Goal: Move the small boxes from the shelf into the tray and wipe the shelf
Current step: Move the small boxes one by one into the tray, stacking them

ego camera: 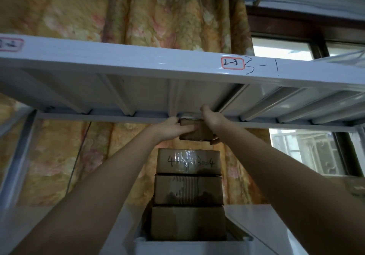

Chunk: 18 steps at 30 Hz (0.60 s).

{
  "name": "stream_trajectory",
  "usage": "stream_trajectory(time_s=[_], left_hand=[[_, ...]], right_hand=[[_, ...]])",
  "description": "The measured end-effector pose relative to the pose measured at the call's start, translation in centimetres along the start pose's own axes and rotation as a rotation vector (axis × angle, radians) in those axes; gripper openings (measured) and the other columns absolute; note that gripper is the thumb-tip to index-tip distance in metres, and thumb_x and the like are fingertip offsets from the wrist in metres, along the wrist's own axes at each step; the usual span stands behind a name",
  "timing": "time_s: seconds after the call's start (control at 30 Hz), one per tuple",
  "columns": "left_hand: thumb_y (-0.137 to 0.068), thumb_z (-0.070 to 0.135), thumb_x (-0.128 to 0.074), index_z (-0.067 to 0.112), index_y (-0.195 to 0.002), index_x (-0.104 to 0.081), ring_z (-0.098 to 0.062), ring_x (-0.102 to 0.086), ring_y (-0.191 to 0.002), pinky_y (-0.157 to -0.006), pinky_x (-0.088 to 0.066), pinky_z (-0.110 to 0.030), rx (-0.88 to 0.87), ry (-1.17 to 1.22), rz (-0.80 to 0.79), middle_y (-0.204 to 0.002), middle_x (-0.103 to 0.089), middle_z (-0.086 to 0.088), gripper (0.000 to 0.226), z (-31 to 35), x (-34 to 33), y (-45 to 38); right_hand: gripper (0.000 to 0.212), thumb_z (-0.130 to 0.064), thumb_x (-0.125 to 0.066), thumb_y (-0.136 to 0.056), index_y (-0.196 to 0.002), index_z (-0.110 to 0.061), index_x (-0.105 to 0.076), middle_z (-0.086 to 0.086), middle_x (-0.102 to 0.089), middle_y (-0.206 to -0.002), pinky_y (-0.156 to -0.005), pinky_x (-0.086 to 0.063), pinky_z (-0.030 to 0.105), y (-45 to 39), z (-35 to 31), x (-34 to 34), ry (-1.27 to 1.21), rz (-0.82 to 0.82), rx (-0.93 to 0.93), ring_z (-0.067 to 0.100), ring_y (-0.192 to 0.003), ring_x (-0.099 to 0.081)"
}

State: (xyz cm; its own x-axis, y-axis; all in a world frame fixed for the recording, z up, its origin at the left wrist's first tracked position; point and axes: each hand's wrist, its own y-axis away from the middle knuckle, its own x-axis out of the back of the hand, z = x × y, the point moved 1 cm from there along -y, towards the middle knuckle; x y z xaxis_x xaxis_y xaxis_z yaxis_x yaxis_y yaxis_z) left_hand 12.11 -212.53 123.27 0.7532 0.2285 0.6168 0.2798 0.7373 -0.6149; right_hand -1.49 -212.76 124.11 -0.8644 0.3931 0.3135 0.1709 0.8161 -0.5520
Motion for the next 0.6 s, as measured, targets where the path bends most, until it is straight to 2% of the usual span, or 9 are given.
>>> stream_trajectory(time_s=[0.1, 0.17, 0.27, 0.37, 0.43, 0.53, 0.6], left_hand=[[-0.088, 0.046, -0.060, 0.009, -0.129, -0.051, -0.014, -0.054, -0.097, -0.079, -0.041, -0.023, 0.083, 0.037, 0.114, -0.116, -0.058, -0.002, 0.055, -1.6, 1.1, -0.1], [-0.088, 0.046, -0.060, 0.008, -0.127, -0.053, -0.014, -0.054, -0.095, -0.072, -0.042, -0.023, 0.107, 0.045, 0.139, -0.115, -0.060, -0.004, 0.054, -2.6, 1.4, -0.2], [-0.090, 0.048, -0.055, 0.011, -0.118, -0.060, -0.018, -0.058, -0.094, -0.065, -0.040, -0.023, 0.130, 0.031, 0.145, -0.117, -0.065, -0.010, 0.047, -4.0, 1.5, -0.6], [-0.092, 0.051, -0.050, 0.021, -0.111, -0.056, -0.017, -0.060, -0.092, -0.070, -0.045, -0.026, 0.136, 0.031, 0.136, -0.107, -0.066, -0.002, 0.037, -5.5, 1.4, -1.4], [-0.092, 0.055, -0.047, 0.026, -0.111, -0.053, -0.015, -0.062, -0.089, -0.075, -0.048, -0.028, 0.153, 0.035, 0.103, -0.098, -0.063, 0.007, 0.036, -6.2, 1.4, -1.8], [-0.091, 0.055, -0.047, 0.023, -0.109, -0.055, -0.017, -0.064, -0.089, -0.081, -0.050, -0.032, 0.189, 0.014, 0.066, -0.097, -0.061, 0.006, 0.037, -6.8, 1.6, -2.5], [-0.091, 0.055, -0.049, 0.024, -0.105, -0.053, -0.020, -0.065, -0.093, -0.087, -0.051, -0.036, 0.191, -0.006, 0.052, -0.097, -0.061, 0.006, 0.035, -6.8, 1.7, -2.7]], right_hand=[[0.074, -0.063, -0.022, -0.093, -0.140, -0.010, -0.042, 0.017, -0.050, -0.133, -0.093, -0.046, 0.039, -0.4, 1.0, -0.9, -0.027, -0.092, -0.031, 0.032, -0.112, -0.053], [0.071, -0.065, -0.020, -0.093, -0.135, -0.014, -0.047, 0.014, -0.052, -0.131, -0.094, -0.045, 0.039, -0.5, 1.5, -1.4, 0.003, -0.174, -0.019, 0.028, -0.107, -0.056], [0.057, -0.063, -0.028, -0.091, -0.121, -0.023, -0.055, 0.004, -0.058, -0.113, -0.070, -0.043, 0.028, -1.0, 1.8, -2.5, 0.083, -0.230, 0.011, 0.019, -0.088, -0.059], [0.053, -0.060, -0.034, -0.089, -0.121, -0.023, -0.054, -0.003, -0.056, -0.095, -0.064, -0.041, 0.025, -2.1, 1.9, -3.4, 0.166, -0.249, 0.046, 0.019, -0.085, -0.061], [0.056, -0.060, -0.035, -0.089, -0.125, -0.022, -0.055, -0.001, -0.058, -0.102, -0.061, -0.042, 0.025, -2.8, 2.0, -3.5, 0.231, -0.279, 0.054, 0.019, -0.082, -0.061], [0.059, -0.061, -0.040, -0.088, -0.127, -0.019, -0.053, 0.004, -0.057, -0.120, -0.065, -0.047, 0.029, -3.9, 1.9, -3.3, 0.310, -0.334, 0.022, 0.022, -0.088, -0.063], [0.059, -0.062, -0.039, -0.090, -0.131, -0.021, -0.048, 0.001, -0.052, -0.131, -0.067, -0.048, 0.028, -4.5, 1.7, -3.1, 0.365, -0.397, 0.024, 0.019, -0.085, -0.065]])
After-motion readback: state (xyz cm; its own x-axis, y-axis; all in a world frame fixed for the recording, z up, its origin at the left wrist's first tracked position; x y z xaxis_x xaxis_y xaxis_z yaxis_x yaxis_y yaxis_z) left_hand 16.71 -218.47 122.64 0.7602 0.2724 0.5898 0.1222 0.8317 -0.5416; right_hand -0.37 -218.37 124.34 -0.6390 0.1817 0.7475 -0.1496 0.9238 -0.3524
